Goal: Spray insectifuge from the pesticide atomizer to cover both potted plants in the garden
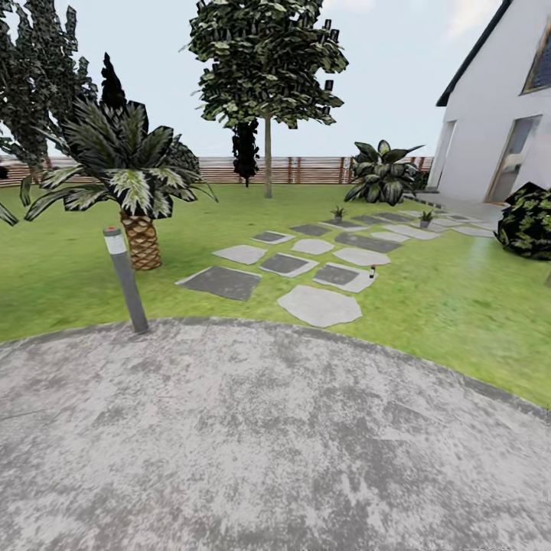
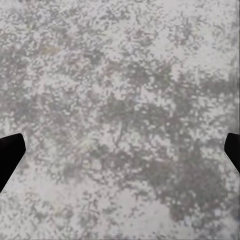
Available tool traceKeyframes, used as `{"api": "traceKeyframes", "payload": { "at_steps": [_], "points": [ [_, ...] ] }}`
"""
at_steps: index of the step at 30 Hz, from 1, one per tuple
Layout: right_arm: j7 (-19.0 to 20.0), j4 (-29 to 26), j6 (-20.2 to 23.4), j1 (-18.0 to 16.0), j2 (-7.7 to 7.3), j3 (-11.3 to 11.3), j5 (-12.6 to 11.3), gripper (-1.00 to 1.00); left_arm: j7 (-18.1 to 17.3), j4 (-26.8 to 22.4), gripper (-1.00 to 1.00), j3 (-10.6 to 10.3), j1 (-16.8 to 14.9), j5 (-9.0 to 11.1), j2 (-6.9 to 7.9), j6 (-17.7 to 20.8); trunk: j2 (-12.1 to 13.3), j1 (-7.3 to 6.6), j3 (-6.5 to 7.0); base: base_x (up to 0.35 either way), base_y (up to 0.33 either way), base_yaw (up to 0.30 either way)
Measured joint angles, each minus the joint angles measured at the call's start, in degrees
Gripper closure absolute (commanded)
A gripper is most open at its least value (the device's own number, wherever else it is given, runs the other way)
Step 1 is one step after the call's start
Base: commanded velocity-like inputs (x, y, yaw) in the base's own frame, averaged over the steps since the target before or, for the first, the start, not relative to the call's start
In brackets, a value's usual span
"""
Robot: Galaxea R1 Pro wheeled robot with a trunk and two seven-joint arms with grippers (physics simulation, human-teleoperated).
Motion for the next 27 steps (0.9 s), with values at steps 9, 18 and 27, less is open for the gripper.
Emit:
{"api": "traceKeyframes", "payload": {
  "at_steps": [9,18,27],
  "points": [
    [0.0,0.0,0.0,0.0,0.16,0.1,0.0,-1.0,-0.1,0.0,-1.0,0.0,0.0,0.0,0.0,0.0,0.0,-0.03,-0.11,0.169,0.001,-0.152],
    [0.0,0.0,-0.1,0.0,0.19,0.1,0.0,-1.0,-0.1,0.0,-1.0,0.0,0.0,-0.1,0.0,0.0,0.0,-0.04,-0.11,0.332,0.105,-0.002],
    [0.0,0.0,-0.1,0.0,0.27,0.2,0.1,-1.0,-0.1,0.0,-1.0,0.0,0.0,-0.2,0.01,0.0,0.0,-0.04,-0.11,0.335,0.152,0.0]
  ]
}}
